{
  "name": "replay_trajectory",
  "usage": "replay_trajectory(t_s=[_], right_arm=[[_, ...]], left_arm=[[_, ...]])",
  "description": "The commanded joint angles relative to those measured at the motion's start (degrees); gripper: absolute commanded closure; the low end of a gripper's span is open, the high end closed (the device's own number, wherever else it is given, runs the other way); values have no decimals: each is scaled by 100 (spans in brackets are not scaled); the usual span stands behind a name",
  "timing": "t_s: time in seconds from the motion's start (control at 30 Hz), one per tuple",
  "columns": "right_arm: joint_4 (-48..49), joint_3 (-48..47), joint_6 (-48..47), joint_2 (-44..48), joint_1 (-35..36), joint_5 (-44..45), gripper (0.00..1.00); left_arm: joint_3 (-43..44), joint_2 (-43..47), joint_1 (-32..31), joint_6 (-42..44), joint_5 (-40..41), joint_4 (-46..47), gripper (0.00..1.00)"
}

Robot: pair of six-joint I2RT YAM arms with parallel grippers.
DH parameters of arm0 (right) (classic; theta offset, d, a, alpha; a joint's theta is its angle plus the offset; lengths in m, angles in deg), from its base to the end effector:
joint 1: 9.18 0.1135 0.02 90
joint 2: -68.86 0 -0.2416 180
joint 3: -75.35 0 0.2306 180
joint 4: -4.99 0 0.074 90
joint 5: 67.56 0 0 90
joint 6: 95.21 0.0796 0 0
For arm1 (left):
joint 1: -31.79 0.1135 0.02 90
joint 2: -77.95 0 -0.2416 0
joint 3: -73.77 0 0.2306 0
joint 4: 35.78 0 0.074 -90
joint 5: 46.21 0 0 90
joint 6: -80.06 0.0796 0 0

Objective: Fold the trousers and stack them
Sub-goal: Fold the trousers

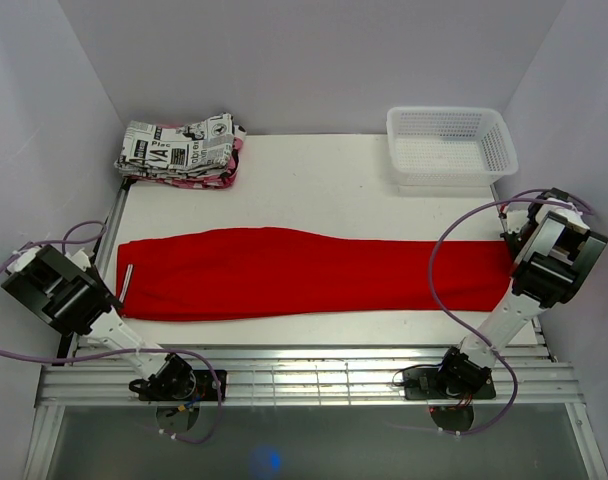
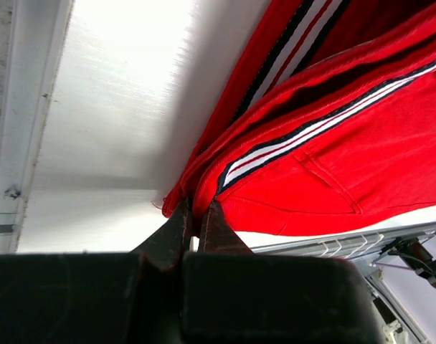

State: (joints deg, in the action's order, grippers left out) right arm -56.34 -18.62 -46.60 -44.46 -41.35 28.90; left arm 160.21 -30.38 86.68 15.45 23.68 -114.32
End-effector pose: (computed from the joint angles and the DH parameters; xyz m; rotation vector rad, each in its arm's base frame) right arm 0.2983 -0.1982 0.1079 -0.2323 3.0566 -0.2882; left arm 0.1852 0.2158 0.1106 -0.8101 2.8866 -0.5827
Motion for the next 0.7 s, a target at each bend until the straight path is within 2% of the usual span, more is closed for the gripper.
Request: replay_trajectory(t_s=[0.0, 0.03, 0.07, 0.13, 0.17, 0.2, 0.23, 0.27, 0.3, 0.37, 0.47, 0.5, 0.6, 0.67], right_arm=[[171, 207, -203, 116, -45, 75, 92], [100, 251, -203, 282, -44, -21, 92], [21, 286, -212, 362, -44, -91, 92], [-339, 243, -203, 556, -44, -354, 92], [-453, 208, -194, 591, -44, -425, 91], [-602, 155, -177, 626, -44, -478, 87], [-638, 129, -151, 661, -44, -548, 79], [-665, 102, -133, 671, -44, -584, 76], [-691, 67, -124, 679, -44, -584, 74], [-796, -82, -54, 627, -44, -874, 67], [-1034, -433, 147, 408, -44, -1243, 65], [-1086, -530, 201, 294, -44, -1365, 64], [-1148, -802, 438, 100, -36, -1630, 62], [-1079, -899, 543, 12, -27, -1683, 60]], left_arm=[[475, -249, 285, 483, 922, 1003, 100], [554, -250, 285, 572, 879, 976, 100], [712, -197, 276, 703, 608, 915, 93], [836, -83, 232, 1211, 247, 564, 69], [889, 100, 224, 1440, -277, 363, 59], [933, 250, 224, 1678, -560, 4, 30], [933, 417, 224, 2150, -833, -156, 23], [933, 792, 224, 2381, -1123, -340, 10], [916, 996, 163, 2548, -1587, -569, 4], [933, 1340, 40, 2882, -1924, -746, 2], [898, 1876, -513, 2928, -2233, -852, 2], [881, 1973, -985, 2859, -2224, -817, 2], [784, 2220, -1829, 2194, -2181, -467, 2], [801, 2238, -2192, 1919, -2198, -343, 2]])
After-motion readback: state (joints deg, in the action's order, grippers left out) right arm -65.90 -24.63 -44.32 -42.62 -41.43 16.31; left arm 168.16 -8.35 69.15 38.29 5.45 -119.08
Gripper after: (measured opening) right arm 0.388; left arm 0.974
